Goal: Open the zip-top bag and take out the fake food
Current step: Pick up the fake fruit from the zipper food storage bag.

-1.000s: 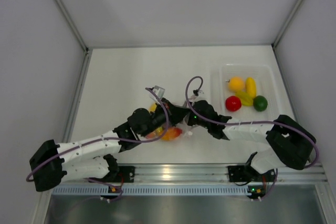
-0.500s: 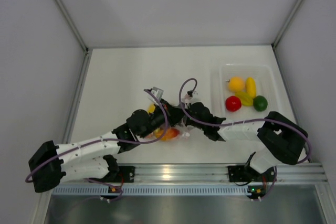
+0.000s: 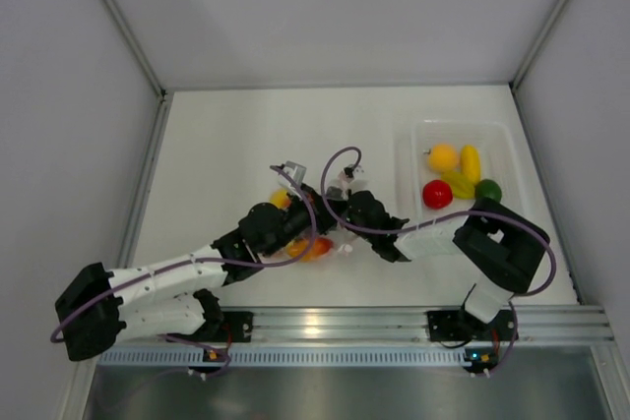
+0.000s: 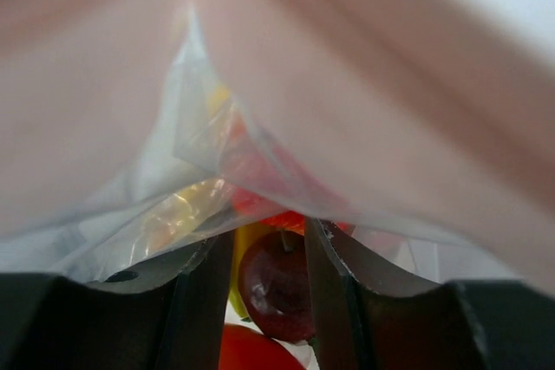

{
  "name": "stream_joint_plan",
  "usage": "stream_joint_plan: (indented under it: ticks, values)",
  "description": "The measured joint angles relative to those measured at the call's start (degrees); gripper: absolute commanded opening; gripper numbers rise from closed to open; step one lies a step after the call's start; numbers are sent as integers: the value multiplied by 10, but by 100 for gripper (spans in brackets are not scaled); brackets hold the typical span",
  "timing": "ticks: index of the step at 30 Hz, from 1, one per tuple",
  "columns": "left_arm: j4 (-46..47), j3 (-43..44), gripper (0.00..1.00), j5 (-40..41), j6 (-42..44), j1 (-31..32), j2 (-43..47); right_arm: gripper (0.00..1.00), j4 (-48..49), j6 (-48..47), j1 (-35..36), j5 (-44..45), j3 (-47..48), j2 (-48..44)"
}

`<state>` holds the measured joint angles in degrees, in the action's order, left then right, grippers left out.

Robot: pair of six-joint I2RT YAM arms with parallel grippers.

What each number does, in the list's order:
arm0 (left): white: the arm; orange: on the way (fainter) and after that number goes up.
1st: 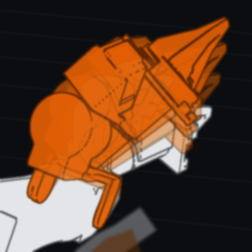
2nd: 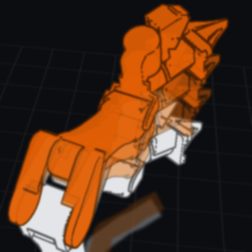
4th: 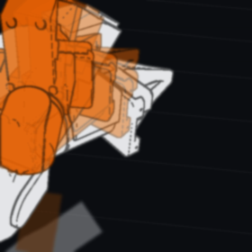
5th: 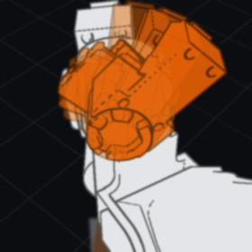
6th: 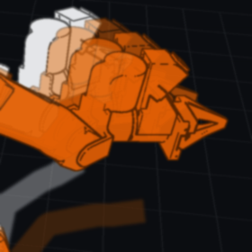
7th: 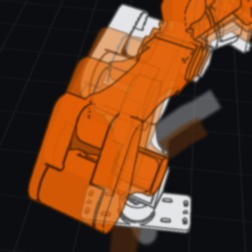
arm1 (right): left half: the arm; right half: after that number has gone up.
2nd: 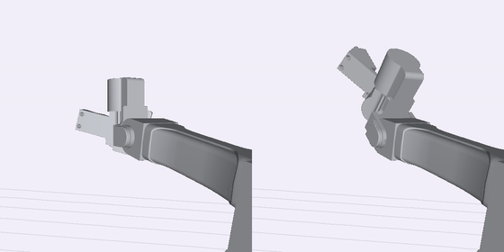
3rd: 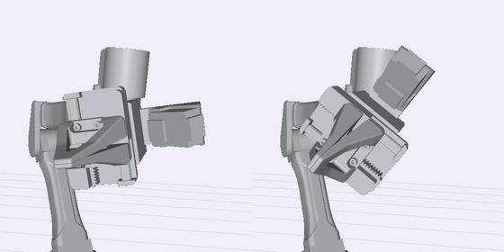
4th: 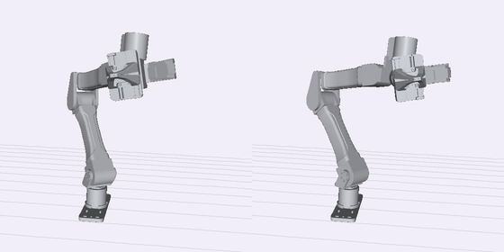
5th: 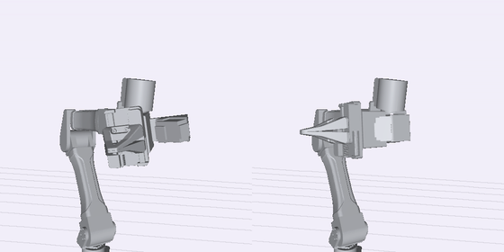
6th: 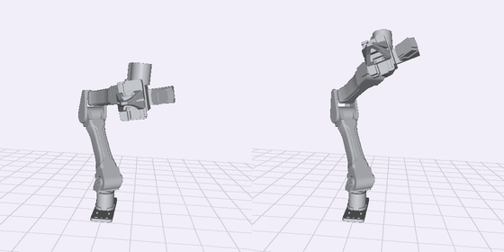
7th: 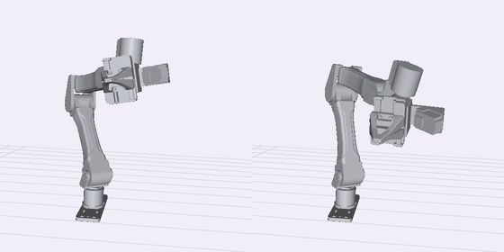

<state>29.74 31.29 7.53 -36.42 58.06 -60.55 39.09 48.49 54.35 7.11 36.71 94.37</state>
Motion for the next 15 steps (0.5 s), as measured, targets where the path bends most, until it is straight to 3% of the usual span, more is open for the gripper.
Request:
stream_joint_plan:
  ticks: [8, 15]
  values:
    - [-6, 0, 0, 14, 14, -6, -10, 56, 18, -26, 0, 23, 21, 35]
    - [-12, 0, 0, 18, 25, -10, -20, 56, 44, -28, 0, -2, 28, 63]
